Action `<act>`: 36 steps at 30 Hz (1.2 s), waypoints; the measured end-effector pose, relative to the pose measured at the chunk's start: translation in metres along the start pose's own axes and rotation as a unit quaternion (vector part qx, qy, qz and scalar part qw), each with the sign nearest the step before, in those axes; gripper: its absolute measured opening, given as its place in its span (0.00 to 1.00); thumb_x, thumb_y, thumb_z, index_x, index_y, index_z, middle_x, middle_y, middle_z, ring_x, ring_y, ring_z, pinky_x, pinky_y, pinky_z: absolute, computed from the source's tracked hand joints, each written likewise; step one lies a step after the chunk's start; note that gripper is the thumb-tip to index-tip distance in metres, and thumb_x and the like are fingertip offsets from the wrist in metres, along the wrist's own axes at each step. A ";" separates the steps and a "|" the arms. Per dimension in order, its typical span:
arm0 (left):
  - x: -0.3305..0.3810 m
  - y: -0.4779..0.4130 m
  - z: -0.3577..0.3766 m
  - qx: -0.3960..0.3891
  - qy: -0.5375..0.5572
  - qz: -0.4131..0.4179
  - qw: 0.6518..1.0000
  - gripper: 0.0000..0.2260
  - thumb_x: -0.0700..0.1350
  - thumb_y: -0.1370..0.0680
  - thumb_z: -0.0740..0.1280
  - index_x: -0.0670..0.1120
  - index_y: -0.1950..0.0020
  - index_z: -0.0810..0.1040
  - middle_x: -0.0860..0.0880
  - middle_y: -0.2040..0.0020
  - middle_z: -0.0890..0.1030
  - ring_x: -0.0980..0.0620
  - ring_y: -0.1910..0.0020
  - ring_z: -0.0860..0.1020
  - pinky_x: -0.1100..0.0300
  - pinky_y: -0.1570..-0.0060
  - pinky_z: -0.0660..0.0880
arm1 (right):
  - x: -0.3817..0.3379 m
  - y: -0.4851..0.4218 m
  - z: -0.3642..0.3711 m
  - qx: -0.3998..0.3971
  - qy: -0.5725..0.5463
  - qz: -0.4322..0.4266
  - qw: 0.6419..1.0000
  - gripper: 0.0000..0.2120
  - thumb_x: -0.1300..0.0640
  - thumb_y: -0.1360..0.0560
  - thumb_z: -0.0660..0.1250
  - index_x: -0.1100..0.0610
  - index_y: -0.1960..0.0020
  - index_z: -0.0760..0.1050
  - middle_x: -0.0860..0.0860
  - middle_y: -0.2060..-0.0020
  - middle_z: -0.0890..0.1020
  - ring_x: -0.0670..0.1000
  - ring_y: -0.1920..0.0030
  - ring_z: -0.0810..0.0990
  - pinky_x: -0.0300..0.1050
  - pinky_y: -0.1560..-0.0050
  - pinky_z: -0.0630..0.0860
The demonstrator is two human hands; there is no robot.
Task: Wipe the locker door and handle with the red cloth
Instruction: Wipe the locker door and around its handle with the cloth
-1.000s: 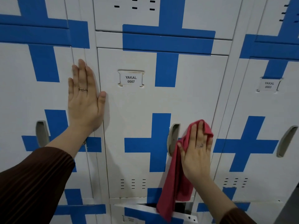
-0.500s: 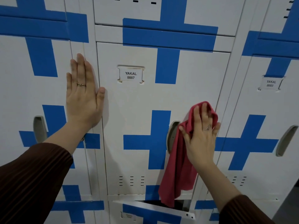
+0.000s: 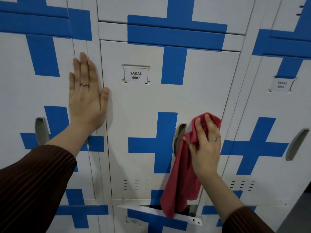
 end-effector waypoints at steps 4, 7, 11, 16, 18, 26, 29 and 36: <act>-0.001 0.000 0.000 0.001 -0.004 0.000 1.000 0.28 0.50 0.20 0.48 0.36 0.25 0.46 0.36 0.24 0.48 0.41 0.25 0.45 0.56 0.27 0.37 | 0.011 0.043 0.006 -0.051 -0.074 0.012 0.996 0.17 0.64 0.31 0.71 0.60 0.43 0.78 0.50 0.52 0.72 0.49 0.52 0.70 0.40 0.51 0.72; -0.001 0.000 0.000 0.004 -0.003 0.002 1.000 0.28 0.50 0.20 0.48 0.36 0.25 0.46 0.36 0.24 0.48 0.40 0.25 0.45 0.55 0.27 0.38 | 0.014 0.060 0.012 -0.095 -0.118 0.096 0.984 0.07 0.68 0.29 0.68 0.64 0.51 0.79 0.48 0.59 0.73 0.40 0.59 0.71 0.26 0.58 0.68; -0.001 0.000 0.000 0.003 -0.006 0.003 1.000 0.28 0.50 0.20 0.48 0.36 0.25 0.46 0.36 0.24 0.48 0.40 0.25 0.45 0.55 0.27 0.38 | -0.001 0.066 0.012 -0.087 -0.140 0.121 0.979 0.09 0.69 0.28 0.67 0.57 0.55 0.79 0.38 0.64 0.75 0.38 0.61 0.73 0.23 0.61 0.68; -0.001 0.000 0.000 0.003 -0.004 0.001 1.000 0.28 0.50 0.20 0.47 0.36 0.25 0.46 0.36 0.24 0.48 0.40 0.25 0.45 0.56 0.27 0.37 | -0.010 0.058 0.005 -0.042 -0.109 0.073 0.990 0.12 0.69 0.37 0.74 0.64 0.55 0.81 0.48 0.67 0.77 0.38 0.62 0.71 0.19 0.60 0.65; -0.001 0.001 0.000 0.004 -0.005 0.001 1.000 0.28 0.50 0.20 0.47 0.36 0.25 0.46 0.36 0.24 0.48 0.41 0.25 0.45 0.57 0.27 0.37 | -0.018 0.041 0.003 -0.009 -0.117 0.063 0.991 0.12 0.68 0.37 0.75 0.65 0.54 0.81 0.52 0.67 0.78 0.42 0.64 0.70 0.22 0.60 0.67; -0.001 0.001 0.000 0.004 -0.008 0.002 1.000 0.28 0.50 0.20 0.47 0.36 0.25 0.46 0.36 0.24 0.48 0.40 0.25 0.45 0.56 0.27 0.37 | -0.054 0.007 0.020 0.015 -0.187 0.166 0.968 0.09 0.68 0.30 0.70 0.65 0.49 0.80 0.51 0.64 0.72 0.39 0.63 0.72 0.22 0.59 0.67; -0.001 0.000 0.001 0.006 -0.008 0.004 1.000 0.28 0.50 0.20 0.47 0.36 0.25 0.46 0.36 0.25 0.48 0.40 0.25 0.45 0.56 0.27 0.37 | -0.049 0.032 0.023 -0.028 -0.131 0.132 0.982 0.05 0.68 0.29 0.69 0.66 0.54 0.80 0.50 0.65 0.69 0.37 0.65 0.70 0.19 0.61 0.64; -0.001 0.001 0.000 0.002 -0.009 0.000 1.000 0.28 0.50 0.20 0.48 0.36 0.25 0.46 0.36 0.24 0.48 0.40 0.25 0.45 0.57 0.28 0.37 | -0.049 0.006 0.015 -0.046 -0.105 0.155 0.981 0.07 0.61 0.26 0.67 0.63 0.62 0.77 0.51 0.63 0.71 0.44 0.66 0.68 0.30 0.62 0.64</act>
Point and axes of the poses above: each hand's wrist, its own y-axis away from the middle knuckle, its own z-axis out of the palm, x = y × z, the point moved 1 cm from there along -y, towards the middle knuckle
